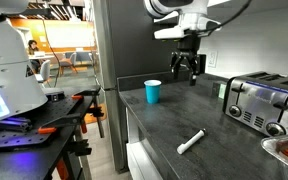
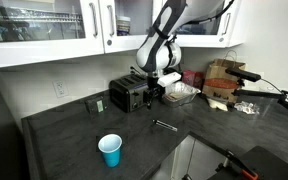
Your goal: Put the marker in the cup
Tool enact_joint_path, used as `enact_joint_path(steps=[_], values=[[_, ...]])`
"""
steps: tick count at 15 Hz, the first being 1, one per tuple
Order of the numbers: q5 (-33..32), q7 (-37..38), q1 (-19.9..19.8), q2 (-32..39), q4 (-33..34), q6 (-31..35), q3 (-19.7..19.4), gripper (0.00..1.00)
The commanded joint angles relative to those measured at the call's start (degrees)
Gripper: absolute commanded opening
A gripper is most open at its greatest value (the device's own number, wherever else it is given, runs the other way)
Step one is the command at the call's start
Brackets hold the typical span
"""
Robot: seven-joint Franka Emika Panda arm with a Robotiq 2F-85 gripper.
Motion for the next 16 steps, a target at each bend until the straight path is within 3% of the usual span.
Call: enact_joint_path(steps=[1,4,9,16], values=[[0.89,-7.34,-3.76,8.12,6.39,3.0,1.21,1.0],[1.35,-7.82,-6.1,15.5,13.08,4.81,1.81,1.0],[-0.46,-6.46,-6.4,25.49,23.36,3.57,0.65,1.0],[-2.0,-6.93,-7.75,31.96,27.63,2.22,-0.59,1.0]])
